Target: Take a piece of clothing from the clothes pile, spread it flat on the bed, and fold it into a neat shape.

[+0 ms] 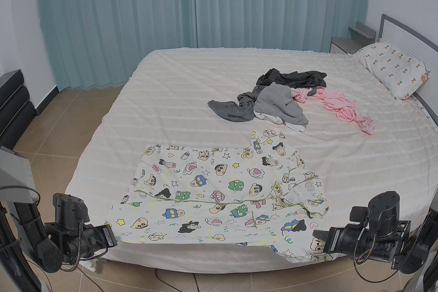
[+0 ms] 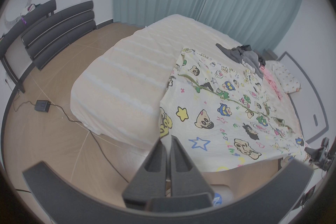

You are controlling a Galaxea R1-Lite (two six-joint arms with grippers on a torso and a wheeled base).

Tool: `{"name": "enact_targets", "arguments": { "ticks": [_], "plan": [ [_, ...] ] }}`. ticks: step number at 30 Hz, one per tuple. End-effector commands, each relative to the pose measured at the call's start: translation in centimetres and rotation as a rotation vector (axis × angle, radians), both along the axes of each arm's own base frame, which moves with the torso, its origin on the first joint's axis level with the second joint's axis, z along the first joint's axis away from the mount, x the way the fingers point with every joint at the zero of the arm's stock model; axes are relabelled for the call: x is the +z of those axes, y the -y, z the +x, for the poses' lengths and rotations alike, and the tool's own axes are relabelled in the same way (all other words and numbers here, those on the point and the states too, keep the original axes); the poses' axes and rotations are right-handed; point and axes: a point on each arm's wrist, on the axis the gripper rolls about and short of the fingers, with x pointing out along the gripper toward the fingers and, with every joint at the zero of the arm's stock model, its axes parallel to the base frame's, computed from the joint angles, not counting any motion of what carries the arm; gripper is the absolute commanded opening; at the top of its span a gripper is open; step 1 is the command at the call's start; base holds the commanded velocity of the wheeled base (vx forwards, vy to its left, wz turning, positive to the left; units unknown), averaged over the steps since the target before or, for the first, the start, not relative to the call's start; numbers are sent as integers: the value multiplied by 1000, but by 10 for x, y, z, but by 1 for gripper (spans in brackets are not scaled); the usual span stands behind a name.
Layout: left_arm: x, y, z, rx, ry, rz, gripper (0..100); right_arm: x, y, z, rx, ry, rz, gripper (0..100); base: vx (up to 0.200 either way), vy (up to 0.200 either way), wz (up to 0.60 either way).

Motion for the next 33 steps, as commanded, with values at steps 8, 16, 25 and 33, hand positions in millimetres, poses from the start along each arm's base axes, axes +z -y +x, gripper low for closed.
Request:
{"name": "enact_targets", "arguments": {
  "ticks": [8,16,25,33],
  "plan": [
    [9,5,28,-32,91,20,0,-1,2,4,-25,0,13,0,0,0,0],
    [21,11,73,-28,112,16,0,-3,-2,29,-68,45,37,0,0,0,0],
    [10,19,121,-19,71,27,0,-16,-5,59,-108,42,30,0,0,0,0],
    [-15,23,161,-9,55,37,0,-36,-4,88,-158,27,20,0,0,0,0]
  ]
}}
